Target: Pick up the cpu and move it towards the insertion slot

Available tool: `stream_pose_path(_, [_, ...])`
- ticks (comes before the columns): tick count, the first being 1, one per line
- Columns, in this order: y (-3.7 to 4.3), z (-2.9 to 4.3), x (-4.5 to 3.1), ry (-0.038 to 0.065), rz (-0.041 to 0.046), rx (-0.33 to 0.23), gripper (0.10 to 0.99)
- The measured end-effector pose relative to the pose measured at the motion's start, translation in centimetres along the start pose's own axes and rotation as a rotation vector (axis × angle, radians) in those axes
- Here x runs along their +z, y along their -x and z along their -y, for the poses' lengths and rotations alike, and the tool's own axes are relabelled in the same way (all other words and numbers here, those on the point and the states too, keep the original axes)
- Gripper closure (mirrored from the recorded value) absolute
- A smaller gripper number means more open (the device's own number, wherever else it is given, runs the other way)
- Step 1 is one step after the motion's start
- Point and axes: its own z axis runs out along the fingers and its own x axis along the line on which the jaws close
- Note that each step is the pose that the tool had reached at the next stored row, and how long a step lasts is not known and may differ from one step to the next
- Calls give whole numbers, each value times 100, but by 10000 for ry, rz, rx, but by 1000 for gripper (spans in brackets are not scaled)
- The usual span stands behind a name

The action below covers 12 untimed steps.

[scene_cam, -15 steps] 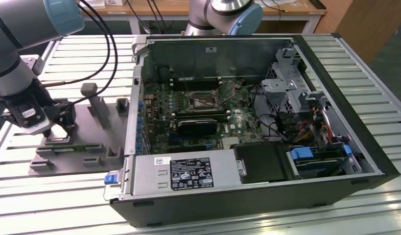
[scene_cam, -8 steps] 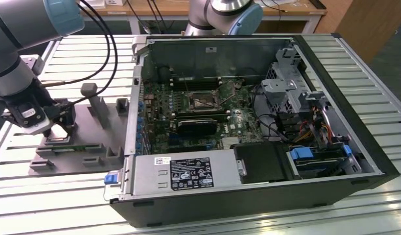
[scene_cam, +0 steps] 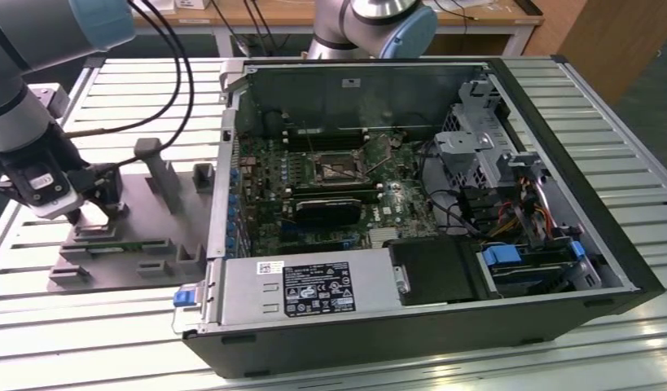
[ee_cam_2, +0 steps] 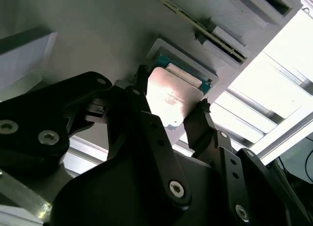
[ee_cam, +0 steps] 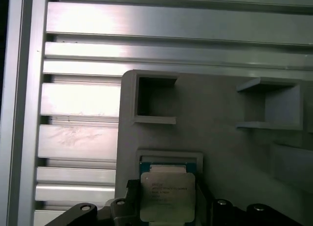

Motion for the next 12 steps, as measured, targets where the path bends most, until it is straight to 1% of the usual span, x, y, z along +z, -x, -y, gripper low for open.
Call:
stream_pose_path(6, [2, -6, -110, 0, 1, 0, 545])
stream_pose_path(12, [5, -14, -255, 0, 3, 0, 545])
